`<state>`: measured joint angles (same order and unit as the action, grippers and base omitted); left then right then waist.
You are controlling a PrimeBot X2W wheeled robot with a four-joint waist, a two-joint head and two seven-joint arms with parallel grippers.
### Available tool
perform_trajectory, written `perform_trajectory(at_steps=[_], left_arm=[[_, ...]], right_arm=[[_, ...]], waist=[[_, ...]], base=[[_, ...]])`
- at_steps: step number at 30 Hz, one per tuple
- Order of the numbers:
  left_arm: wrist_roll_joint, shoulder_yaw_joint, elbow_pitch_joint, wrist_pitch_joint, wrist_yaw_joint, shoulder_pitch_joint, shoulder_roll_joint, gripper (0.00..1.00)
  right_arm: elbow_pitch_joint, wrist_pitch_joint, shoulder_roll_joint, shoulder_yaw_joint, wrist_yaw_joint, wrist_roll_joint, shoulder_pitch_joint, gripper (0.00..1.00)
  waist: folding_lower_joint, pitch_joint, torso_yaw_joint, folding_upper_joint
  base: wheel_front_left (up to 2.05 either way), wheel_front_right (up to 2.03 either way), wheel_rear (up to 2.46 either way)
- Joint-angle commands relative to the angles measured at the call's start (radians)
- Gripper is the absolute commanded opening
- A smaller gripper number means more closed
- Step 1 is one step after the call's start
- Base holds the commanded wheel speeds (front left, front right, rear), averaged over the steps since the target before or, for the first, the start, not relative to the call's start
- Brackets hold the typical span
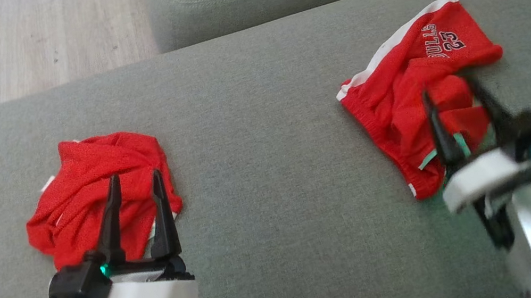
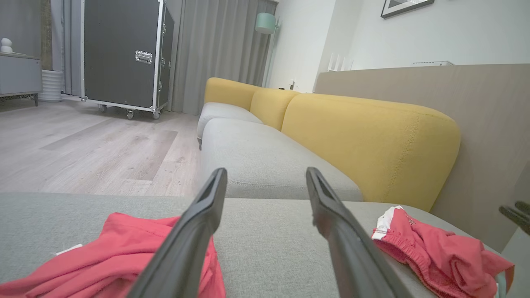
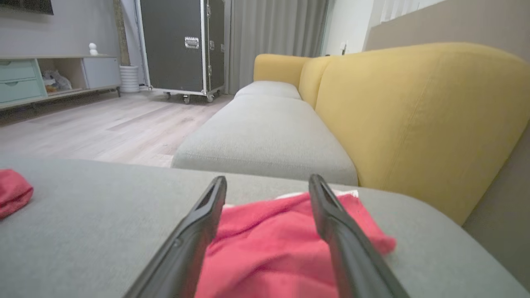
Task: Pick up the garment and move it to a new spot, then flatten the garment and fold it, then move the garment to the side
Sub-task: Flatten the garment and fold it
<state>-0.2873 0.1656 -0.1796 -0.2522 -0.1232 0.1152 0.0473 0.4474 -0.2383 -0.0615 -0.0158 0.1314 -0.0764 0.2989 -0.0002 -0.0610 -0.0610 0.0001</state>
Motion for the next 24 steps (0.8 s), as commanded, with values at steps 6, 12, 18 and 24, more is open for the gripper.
perform_trajectory(at_steps=[6, 12, 18, 24], left_arm=[[0.013, -0.033, 0.038, -0.01, 0.002, 0.021, 0.003, 1.0], [0.015, -0.023, 0.033, -0.01, 0.0, 0.025, 0.003, 1.0], [0.013, -0.013, 0.028, -0.01, -0.001, 0.028, 0.003, 1.0], [0.013, -0.012, 0.024, -0.01, -0.002, 0.033, 0.003, 1.0]], right_arm=[[-0.095, 0.016, 0.011, -0.087, -0.001, 0.046, -0.044, 1.0], [-0.111, 0.078, 0.011, -0.181, -0.001, 0.073, -0.059, 1.0], [-0.03, 0.186, 0.011, -0.219, -0.001, 0.103, -0.068, 1.0], [0.062, 0.239, 0.011, -0.152, -0.001, 0.058, -0.065, 1.0]], waist=[[0.0002, -0.003, 0.007, -0.0001], [0.0002, -0.016, 0.032, -0.0001], [0.0002, -0.026, 0.06, -0.0001], [0.0002, -0.036, 0.079, -0.0001]], base=[[0.0, 0.0, 0.0], [0.0, 0.0, 0.0], [0.0, 0.0, 0.0], [0.0, 0.0, 0.0]])
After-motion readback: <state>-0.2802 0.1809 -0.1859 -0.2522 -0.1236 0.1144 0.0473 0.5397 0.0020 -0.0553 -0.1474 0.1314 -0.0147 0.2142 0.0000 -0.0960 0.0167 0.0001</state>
